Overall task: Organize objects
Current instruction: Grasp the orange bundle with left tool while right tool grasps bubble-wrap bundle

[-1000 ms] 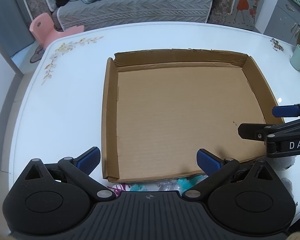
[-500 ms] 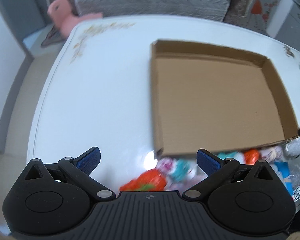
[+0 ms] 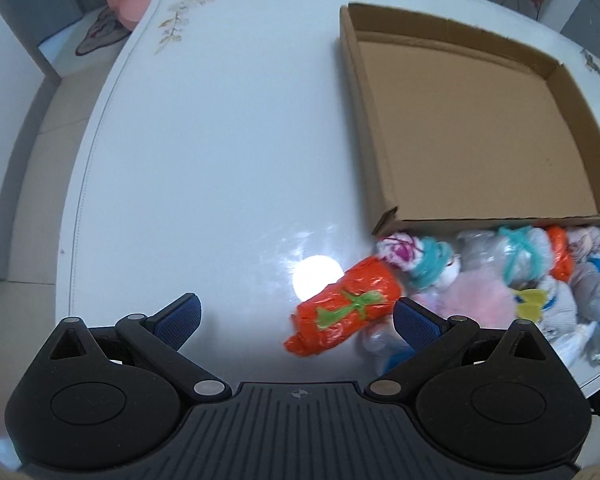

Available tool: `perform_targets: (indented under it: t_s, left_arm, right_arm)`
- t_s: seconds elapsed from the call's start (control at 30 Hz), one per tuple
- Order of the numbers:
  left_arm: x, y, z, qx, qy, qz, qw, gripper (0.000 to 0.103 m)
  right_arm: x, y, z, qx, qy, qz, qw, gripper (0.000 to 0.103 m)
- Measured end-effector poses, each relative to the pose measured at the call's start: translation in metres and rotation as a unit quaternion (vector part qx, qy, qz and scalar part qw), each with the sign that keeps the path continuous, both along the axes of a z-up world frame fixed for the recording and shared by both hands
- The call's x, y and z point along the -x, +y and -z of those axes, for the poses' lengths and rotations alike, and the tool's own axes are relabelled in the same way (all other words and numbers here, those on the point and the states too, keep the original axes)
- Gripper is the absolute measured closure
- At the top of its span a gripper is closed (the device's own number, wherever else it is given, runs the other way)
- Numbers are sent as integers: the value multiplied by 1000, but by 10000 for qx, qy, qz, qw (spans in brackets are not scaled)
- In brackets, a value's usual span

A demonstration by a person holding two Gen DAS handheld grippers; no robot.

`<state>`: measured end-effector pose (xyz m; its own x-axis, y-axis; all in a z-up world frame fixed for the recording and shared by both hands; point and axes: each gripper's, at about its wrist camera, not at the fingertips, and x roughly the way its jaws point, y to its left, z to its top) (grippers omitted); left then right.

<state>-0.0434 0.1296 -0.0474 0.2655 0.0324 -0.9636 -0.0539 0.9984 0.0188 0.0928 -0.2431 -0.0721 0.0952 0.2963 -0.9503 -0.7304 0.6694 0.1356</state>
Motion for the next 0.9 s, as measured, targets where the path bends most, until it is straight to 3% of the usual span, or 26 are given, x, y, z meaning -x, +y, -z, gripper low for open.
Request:
perform_targets:
  t_s: [0.1, 0.23, 0.57, 0.67, 0.73, 0.87, 0.9]
  left_arm:
    - [-5, 6, 6, 298, 11, -332, 9990, 1]
    - [-9, 12, 11, 943, 48, -940, 9911, 1]
    - [-6, -2, 24, 779, 190, -1088, 9908, 5]
    - [-6, -4, 24, 724, 169, -1081, 9914, 9]
    - [-6, -6, 25, 700, 193, -1057, 9917, 23]
    - [-2, -10, 23, 574, 176, -1001, 9932, 33]
    - [-3, -9, 23, 576, 166, -993, 9933, 34]
  right_arm:
    - [2, 9, 6, 126, -21, -31, 9999, 1]
    - [4, 19, 6, 107, -42, -79, 9999, 1]
    - [5, 41, 14, 261, 12, -86, 9996, 2]
    - [5, 48, 16, 326, -40, -35, 9995, 16]
    - [4, 52, 16, 315, -17, 12, 9995, 26]
    - [7, 65, 16, 252, 56, -37, 9997, 45]
    - [7, 69, 15, 234, 50, -50, 9997, 45]
